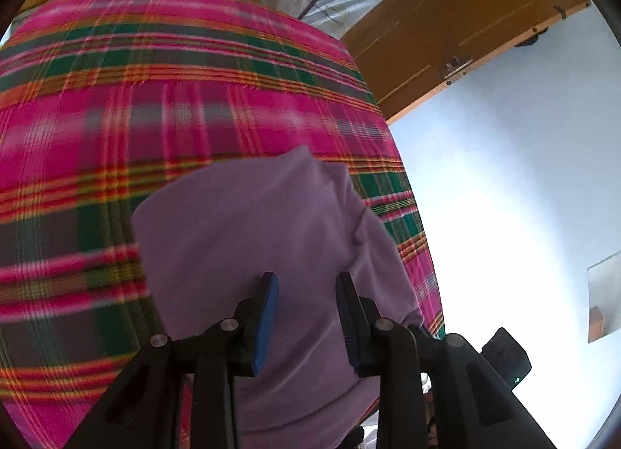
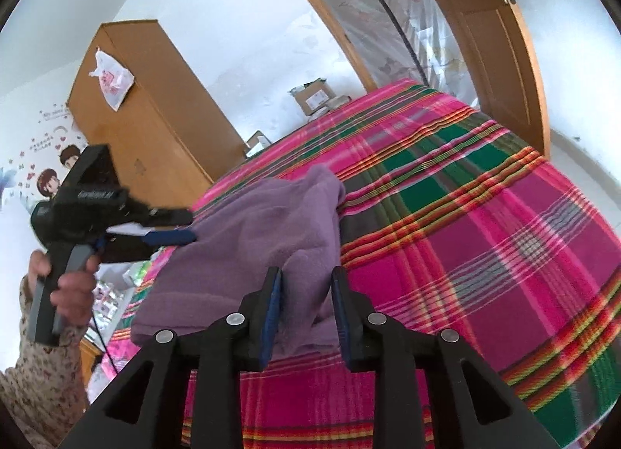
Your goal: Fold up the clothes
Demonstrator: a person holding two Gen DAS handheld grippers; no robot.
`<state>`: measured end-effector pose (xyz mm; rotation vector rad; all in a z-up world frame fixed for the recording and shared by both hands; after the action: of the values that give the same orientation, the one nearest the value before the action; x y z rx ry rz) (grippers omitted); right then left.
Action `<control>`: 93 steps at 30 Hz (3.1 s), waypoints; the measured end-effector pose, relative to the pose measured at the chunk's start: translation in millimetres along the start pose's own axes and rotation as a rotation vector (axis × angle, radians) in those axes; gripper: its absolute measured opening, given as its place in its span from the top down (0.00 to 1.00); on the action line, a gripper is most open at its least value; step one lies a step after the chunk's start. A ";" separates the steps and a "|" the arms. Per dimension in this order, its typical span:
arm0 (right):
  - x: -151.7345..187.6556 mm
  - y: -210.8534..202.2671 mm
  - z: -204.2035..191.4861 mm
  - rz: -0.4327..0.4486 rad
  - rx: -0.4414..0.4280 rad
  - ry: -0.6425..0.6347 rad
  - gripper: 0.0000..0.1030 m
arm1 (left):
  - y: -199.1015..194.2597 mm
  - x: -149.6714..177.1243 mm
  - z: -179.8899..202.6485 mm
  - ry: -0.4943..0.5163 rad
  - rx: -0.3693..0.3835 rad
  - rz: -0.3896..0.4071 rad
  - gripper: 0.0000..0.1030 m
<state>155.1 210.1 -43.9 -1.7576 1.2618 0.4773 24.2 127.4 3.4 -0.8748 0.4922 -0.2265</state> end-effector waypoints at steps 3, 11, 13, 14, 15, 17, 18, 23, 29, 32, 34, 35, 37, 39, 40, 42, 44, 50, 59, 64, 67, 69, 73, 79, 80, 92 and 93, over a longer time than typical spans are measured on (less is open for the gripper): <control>-2.1 -5.5 3.2 0.016 0.045 -0.009 0.73 | -3.7 13.7 -3.1 0.008 0.025 0.017 0.70; -20.7 -11.5 -27.6 0.056 0.114 -0.211 0.71 | -19.4 63.1 -13.1 0.028 0.059 0.028 0.70; -20.3 -6.4 -38.0 0.032 0.098 -0.268 0.71 | -21.6 70.7 -13.9 0.030 0.061 0.045 0.70; -15.5 -3.9 -37.9 0.011 0.101 -0.287 0.71 | -21.9 74.9 -14.4 0.036 0.059 0.049 0.70; -10.7 -1.5 -37.8 -0.010 0.104 -0.305 0.71 | -22.7 78.9 -14.7 0.041 0.058 0.051 0.70; -1.1 3.2 -37.5 -0.053 0.111 -0.342 0.71 | -25.4 86.1 -14.4 0.046 0.060 0.051 0.70; 3.7 5.5 -37.3 -0.074 0.114 -0.360 0.71 | -26.7 89.7 -13.6 0.050 0.065 0.049 0.70; 27.0 13.0 -34.9 -0.170 0.132 -0.443 0.72 | -19.7 112.9 -12.1 0.066 0.085 -0.023 0.70; 34.7 -2.3 -30.5 -0.184 0.191 -0.483 0.71 | 6.9 133.8 -24.9 0.045 0.047 -0.127 0.74; 29.7 -11.0 -41.1 -0.151 0.182 -0.511 0.71 | -9.6 126.4 -23.3 0.058 0.064 -0.071 0.73; 26.3 -15.6 -54.2 -0.127 0.144 -0.533 0.71 | -19.8 124.7 -22.5 0.070 0.069 -0.050 0.73; 25.6 -16.3 -61.4 -0.117 0.124 -0.549 0.71 | -24.3 124.9 -23.5 0.073 0.068 -0.041 0.73; 28.2 -11.0 -78.0 -0.124 0.075 -0.594 0.71 | -33.2 123.7 -27.6 0.068 0.063 -0.006 0.73; 34.9 -5.5 -92.4 -0.138 0.031 -0.641 0.71 | -39.3 122.0 -32.5 0.065 0.047 0.025 0.71; 40.2 -2.7 -99.9 -0.147 0.011 -0.669 0.71 | -42.0 121.2 -35.0 0.063 0.038 0.039 0.71; 51.1 3.7 -114.2 -0.167 -0.033 -0.722 0.71 | -44.2 121.0 -39.1 0.059 0.027 0.051 0.71; 62.6 14.8 -125.8 -0.194 -0.054 -0.775 0.70 | -43.3 122.0 -41.4 0.054 0.021 0.055 0.71; 78.7 35.4 -141.3 -0.242 -0.065 -0.838 0.73 | -39.4 120.1 -54.3 0.036 -0.004 0.068 0.70; 87.9 28.7 -144.2 -0.291 -0.061 -0.881 0.97 | -48.8 117.2 -77.5 0.003 0.054 0.086 0.70; 86.5 18.7 -147.8 -0.294 -0.070 -0.887 0.97 | -42.4 119.2 -70.5 0.003 0.123 0.075 0.81; 86.4 17.3 -146.9 -0.296 -0.059 -0.888 0.97 | -41.4 118.2 -68.9 -0.008 0.154 0.089 0.87; 87.1 16.5 -147.0 -0.292 -0.054 -0.883 0.97 | -44.8 120.3 -71.1 -0.006 0.157 0.103 0.90; 87.7 16.8 -148.2 -0.290 -0.037 -0.887 0.97 | -52.0 128.8 -68.8 0.051 0.133 0.133 0.93; 92.5 12.7 -146.6 -0.316 -0.025 -0.902 0.97 | -54.8 146.1 -74.7 0.075 0.133 0.110 0.97; 92.2 13.7 -144.8 -0.321 -0.018 -0.894 0.97 | -56.6 147.4 -76.4 0.075 0.132 0.111 0.97; 87.2 3.4 -148.3 -0.341 -0.066 -0.854 0.97 | -77.8 149.8 -96.8 0.041 0.086 0.146 0.99; 84.5 1.6 -152.0 -0.327 -0.078 -0.850 0.97 | -82.5 145.7 -100.7 0.035 0.080 0.154 0.99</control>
<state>160.4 37.1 -26.2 -1.5104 0.3567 0.9517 100.6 -48.7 -33.0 -0.7518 0.5768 -0.1201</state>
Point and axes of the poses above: each gripper's, at about its wrist camera, not at the fingertips, and y roughly the way its jaws point, z to its right, x to its underside, the point moved 8 cm from there along y, roughly the way its jaws point, and after that the axes turned 3 degrees about -x, right-handed, at the moved point
